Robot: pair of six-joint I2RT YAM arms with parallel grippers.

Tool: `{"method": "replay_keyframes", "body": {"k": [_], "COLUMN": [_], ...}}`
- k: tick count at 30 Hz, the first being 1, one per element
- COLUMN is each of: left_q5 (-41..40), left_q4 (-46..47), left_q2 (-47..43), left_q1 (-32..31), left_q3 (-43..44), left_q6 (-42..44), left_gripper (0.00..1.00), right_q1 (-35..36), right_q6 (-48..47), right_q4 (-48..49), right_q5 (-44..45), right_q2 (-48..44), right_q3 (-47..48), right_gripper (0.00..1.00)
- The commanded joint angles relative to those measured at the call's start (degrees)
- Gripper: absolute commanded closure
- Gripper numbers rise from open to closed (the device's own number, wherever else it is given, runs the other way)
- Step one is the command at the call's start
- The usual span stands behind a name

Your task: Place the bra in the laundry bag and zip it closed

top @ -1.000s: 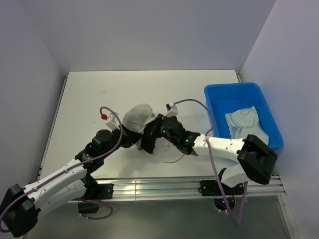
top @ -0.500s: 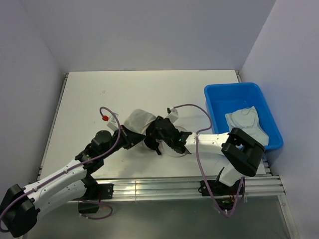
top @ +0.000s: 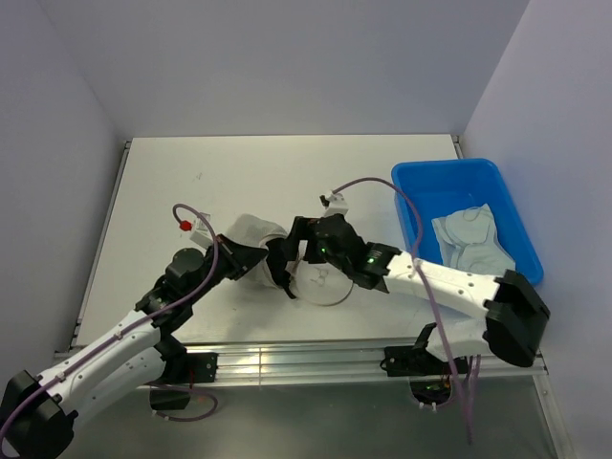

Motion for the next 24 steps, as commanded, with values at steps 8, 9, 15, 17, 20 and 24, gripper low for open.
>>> {"method": "replay_keyframes", "body": {"k": [8, 9, 15, 17, 20, 24], "left_q5": [-0.6, -0.2, 0.2, 0.2, 0.3, 1.2], "left_q4": [-0.4, -0.2, 1.2, 1.1, 1.6, 2.7], "left_q2": [-1.4, -1.4, -1.3, -1.2, -1.1, -0.1], "left_q1": [3.0, 3.0, 3.1, 3.1, 3.0, 3.0], "left_q3": [1.6, 1.4, 0.3, 0.3, -0.1, -0.2], "left_q6": [3.2, 3.4, 3.7, 3.9, 4.1, 3.8], "left_gripper": [1.0, 1.0, 1.0, 1.0, 1.0, 1.0], "right_q1": [-6.5, -6.7, -6.6, -6.3, -5.7, -5.2], "right_q6": [-5.0, -4.7, -0.6, 0.8, 1.8, 3.4], "right_q4": [-14.1, -14.4, -12.8, -11.2, -8.1, -5.2], "right_q5": [0.3, 1.4, -2.3, -3.3, -6.4, -7.8], "right_q2": [-12.7, -12.9, -11.8, -11.6, -10.3, -6.8], "right_q3": [-10.3, -11.5, -18.1, -20.4, -22.0, -22.5], "right_gripper": [0.55, 0.61, 0.47, 0.4, 0.43, 0.53]}}
